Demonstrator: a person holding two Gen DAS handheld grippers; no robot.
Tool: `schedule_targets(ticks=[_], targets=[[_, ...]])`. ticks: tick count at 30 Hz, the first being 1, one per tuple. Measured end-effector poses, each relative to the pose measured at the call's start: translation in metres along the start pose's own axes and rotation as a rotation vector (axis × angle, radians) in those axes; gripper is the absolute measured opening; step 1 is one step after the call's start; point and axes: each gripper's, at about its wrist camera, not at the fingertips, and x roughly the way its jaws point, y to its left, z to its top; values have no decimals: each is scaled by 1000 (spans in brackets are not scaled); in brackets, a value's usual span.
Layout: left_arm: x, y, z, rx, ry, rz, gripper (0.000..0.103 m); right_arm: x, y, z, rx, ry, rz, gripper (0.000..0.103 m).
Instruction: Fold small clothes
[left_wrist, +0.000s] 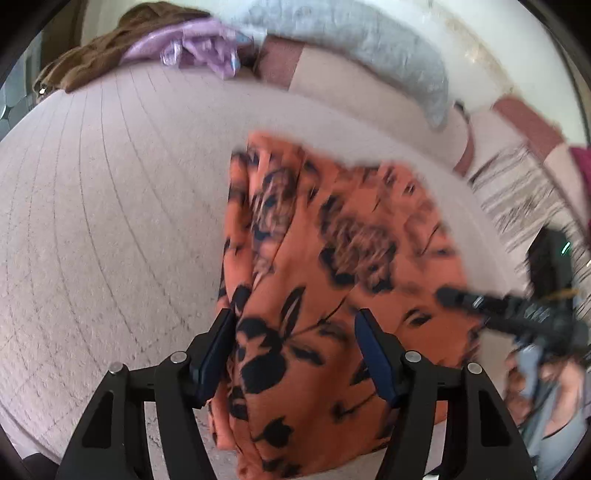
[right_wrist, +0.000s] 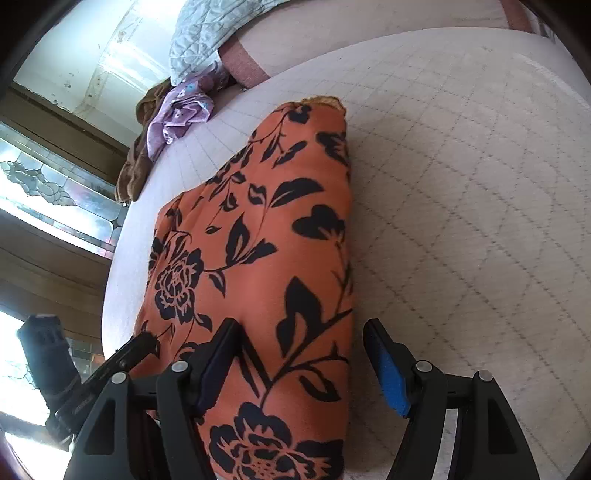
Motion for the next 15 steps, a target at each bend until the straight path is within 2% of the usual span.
schedule_targets(ticks=[2, 3, 7, 11, 15], targets=[[3, 4, -2, -4, -20, -12, 68, 8, 3, -2, -6, 20, 9, 72], [3, 3, -1, 6, -13, -4, 64, 12, 7, -4, -19, 25, 8, 72], [3, 1, 1, 32, -14, 8, 56, 16, 18, -5, -69, 21, -43, 66], [2, -4, 5, 34, -11, -2, 34, 14, 18, -5, -78, 20, -51, 60], [-7, -15, 10, 29, -35, 21, 23, 2, 31, -5, -139, -8, -80, 46]])
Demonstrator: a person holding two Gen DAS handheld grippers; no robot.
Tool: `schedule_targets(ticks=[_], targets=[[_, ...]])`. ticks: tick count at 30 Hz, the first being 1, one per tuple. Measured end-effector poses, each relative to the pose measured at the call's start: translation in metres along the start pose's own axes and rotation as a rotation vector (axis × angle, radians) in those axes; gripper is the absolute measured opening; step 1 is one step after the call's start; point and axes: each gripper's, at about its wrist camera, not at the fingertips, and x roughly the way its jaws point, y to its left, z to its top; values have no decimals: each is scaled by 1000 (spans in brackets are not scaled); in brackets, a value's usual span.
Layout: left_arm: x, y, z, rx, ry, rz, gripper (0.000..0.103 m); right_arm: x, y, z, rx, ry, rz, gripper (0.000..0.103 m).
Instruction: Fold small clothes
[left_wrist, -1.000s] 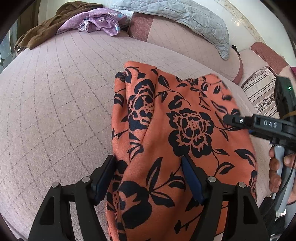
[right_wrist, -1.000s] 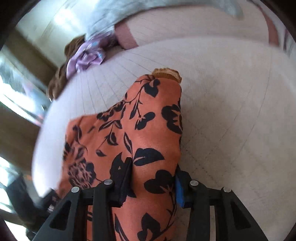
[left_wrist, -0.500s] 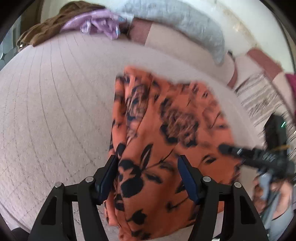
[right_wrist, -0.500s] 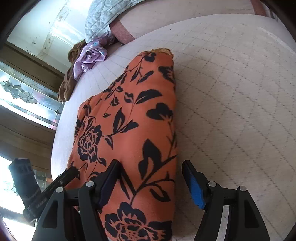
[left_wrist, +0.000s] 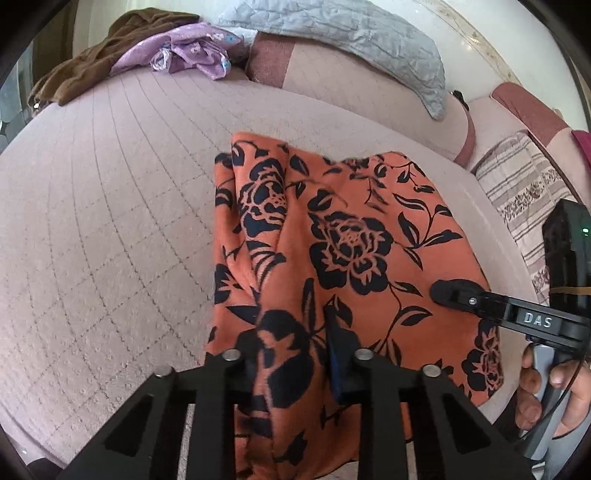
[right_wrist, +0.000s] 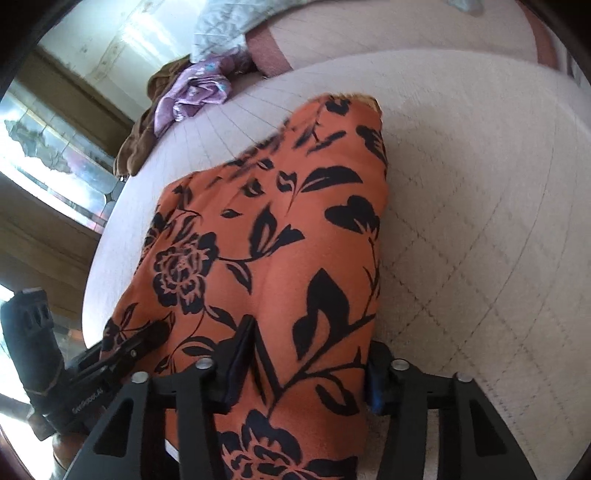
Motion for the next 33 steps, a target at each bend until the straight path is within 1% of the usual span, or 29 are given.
schedule_targets(ticks=[1, 4, 8, 10, 12, 13, 14, 15, 16, 17, 18, 19, 20, 21, 22, 23, 24, 26, 28, 29, 30, 31, 32, 33], targets=[[-2, -3, 2, -6, -7, -3, 23, -6, 1, 1, -10, -11, 4, 44], [-14, -20, 14, 3, -48, -26, 21, -24, 6, 8, -38, -50, 28, 42], [-24, -53, 40, 48, -119, -63, 20, -53, 11, 25, -96, -122, 8, 41], [-26, -74, 59, 76, -158, -93, 20, -74, 7, 38, -112, -176, -9, 41], [-16, -92, 72, 101, -160, -115, 21, -93, -3, 50, -109, -220, -32, 41], [-8, -95, 74, 99, -148, -118, 22, -99, -9, 54, -104, -235, -47, 41], [5, -100, 75, 95, -110, -127, 24, -104, -19, 58, -91, -244, -61, 41], [28, -103, 71, 96, -16, -132, 34, -105, -33, 61, -63, -228, -68, 42], [44, -103, 66, 92, 53, -128, 41, -98, -51, 62, -18, -179, -61, 47], [67, -99, 55, 71, 144, -112, 54, -90, -64, 61, 20, -133, -45, 50], [82, -92, 45, 45, 194, -102, 54, -75, -84, 56, 68, -70, -35, 60], [85, -86, 40, 16, 191, -128, 56, -59, -102, 48, 107, -19, -49, 63], [79, -78, 36, -30, 149, -164, 56, -50, -114, 42, 130, 10, -80, 63], [67, -69, 34, -84, 102, -173, 57, -43, -127, 33, 157, 22, -65, 63], [61, -64, 34, -105, 77, -170, 60, -45, -136, 26, 192, -8, 9, 63], [52, -59, 34, -126, 38, -171, 63, -49, -140, 23, 211, -30, 39, 63], [47, -55, 36, -141, 6, -185, 66, -55, -141, 22, 209, -58, 48, 63], [53, -54, 40, -139, 23, -219, 68, -65, -139, 26, 171, -103, 60, 63], [78, -58, 44, -146, 95, -253, 70, -63, -139, 37, 176, -92, 61, 66], [99, -62, 43, -155, 174, -277, 72, -59, -139, 41, 187, -81, 65, 67], [110, -66, 45, -147, 185, -247, 70, -51, -139, 45, 191, -66, 71, 68], [110, -67, 42, -134, 162, -241, 70, -40, -140, 47, 190, -37, 66, 68], [110, -71, 42, -119, 154, -233, 56, -28, -141, 49, 198, 1, 67, 65], [111, -73, 43, -122, 169, -266, 38, -15, -140, 48, 214, 43, 90, 64]])
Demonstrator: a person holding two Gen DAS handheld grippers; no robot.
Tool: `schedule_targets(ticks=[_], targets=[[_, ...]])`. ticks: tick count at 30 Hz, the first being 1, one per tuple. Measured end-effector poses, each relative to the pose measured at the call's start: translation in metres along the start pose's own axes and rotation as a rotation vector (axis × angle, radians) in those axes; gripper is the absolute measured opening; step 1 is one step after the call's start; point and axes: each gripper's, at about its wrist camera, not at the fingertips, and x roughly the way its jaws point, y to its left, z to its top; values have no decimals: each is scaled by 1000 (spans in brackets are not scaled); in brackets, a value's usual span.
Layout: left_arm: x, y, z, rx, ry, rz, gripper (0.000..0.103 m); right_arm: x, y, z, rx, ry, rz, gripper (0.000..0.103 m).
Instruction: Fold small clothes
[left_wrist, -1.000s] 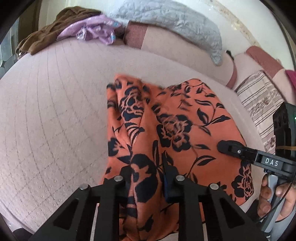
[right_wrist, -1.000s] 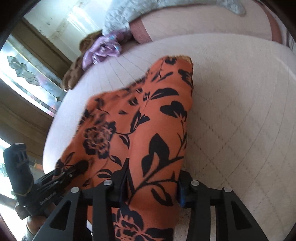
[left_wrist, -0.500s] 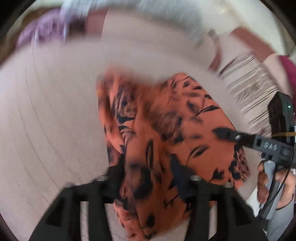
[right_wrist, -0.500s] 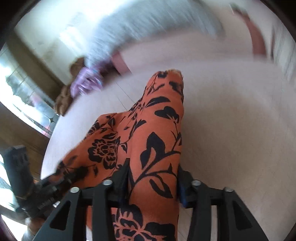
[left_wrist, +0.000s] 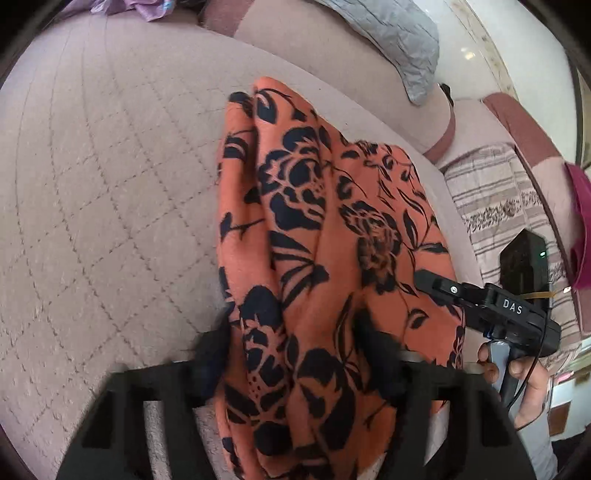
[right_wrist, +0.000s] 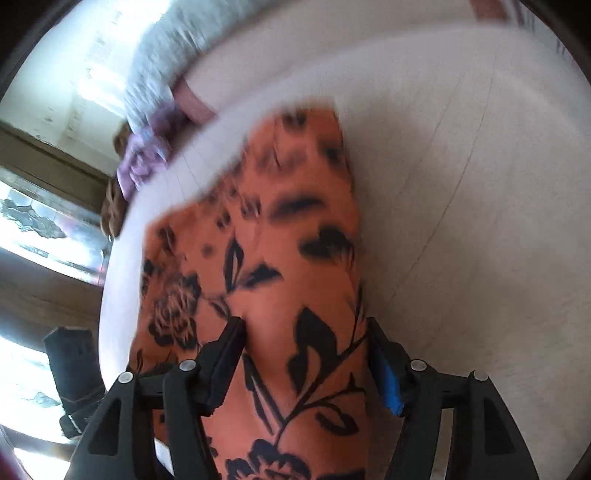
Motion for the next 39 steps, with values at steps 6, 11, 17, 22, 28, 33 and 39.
schedule_targets(ticks=[6, 11, 17, 22, 28, 33, 39], targets=[[-30, -29, 3, 105, -109, 8, 30, -25, 47, -3, -133, -87, -53, 39], [-68, -54, 10, 238, -240, -9, 31, -82, 80, 10, -219, -234, -32, 38], [13, -12, 11, 198, -31, 110, 55, -93, 46, 36, -116, -272, -14, 55], [27, 37, -6, 65, -4, 151, 64, -39, -18, 16, 36, -155, -153, 60], [-3, 12, -24, 177, -113, 173, 62, -80, 14, -4, -73, -311, -142, 60], [30, 20, -36, 183, -25, 256, 66, -59, 33, -11, -128, -244, -65, 70], [-31, 8, -59, 253, -159, 293, 71, -49, 42, -34, -120, -259, -133, 70]])
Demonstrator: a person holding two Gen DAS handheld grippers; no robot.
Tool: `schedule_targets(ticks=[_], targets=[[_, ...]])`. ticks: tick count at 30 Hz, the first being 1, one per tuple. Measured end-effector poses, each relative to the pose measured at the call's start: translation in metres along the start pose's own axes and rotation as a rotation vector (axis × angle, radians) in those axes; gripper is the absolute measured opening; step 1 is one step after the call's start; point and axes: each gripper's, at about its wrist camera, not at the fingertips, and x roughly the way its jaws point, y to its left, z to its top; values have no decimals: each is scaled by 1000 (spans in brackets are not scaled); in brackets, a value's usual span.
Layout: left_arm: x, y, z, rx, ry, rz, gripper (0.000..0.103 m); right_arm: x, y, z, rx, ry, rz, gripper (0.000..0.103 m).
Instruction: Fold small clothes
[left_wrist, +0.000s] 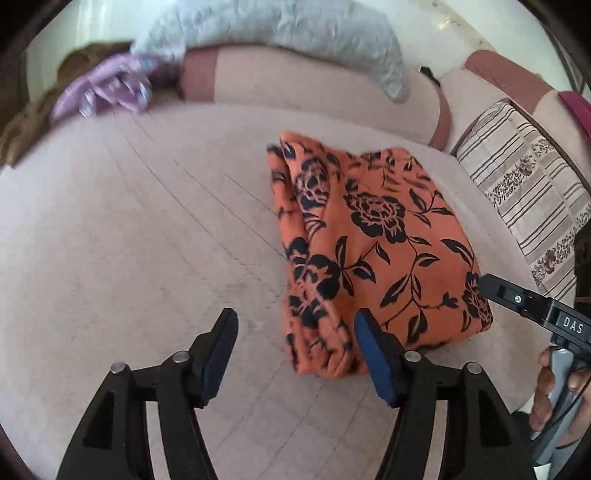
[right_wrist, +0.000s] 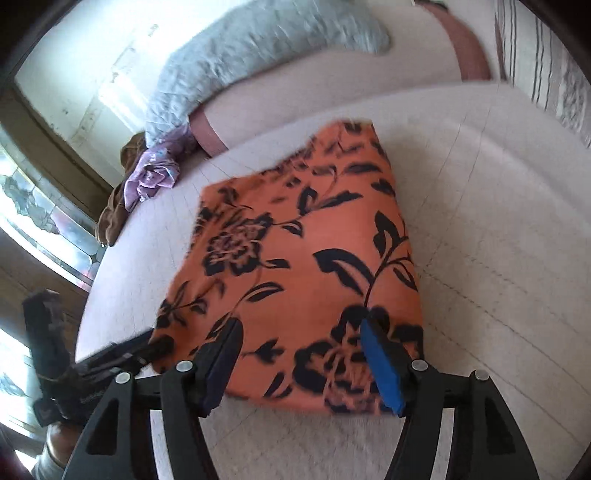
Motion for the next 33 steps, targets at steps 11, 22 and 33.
schedule_targets(ticks=[11, 22, 33], targets=[[-55, -12, -54, 79, -81, 119, 79, -61, -5, -102, 37, -29, -144, 78], [-90, -50, -34, 105, -176, 165, 90, -116, 25, -117, -121, -94, -249, 86], [-93, -73, -31, 170, -175, 222, 93, -180, -38, -91, 107, -243, -380, 92]])
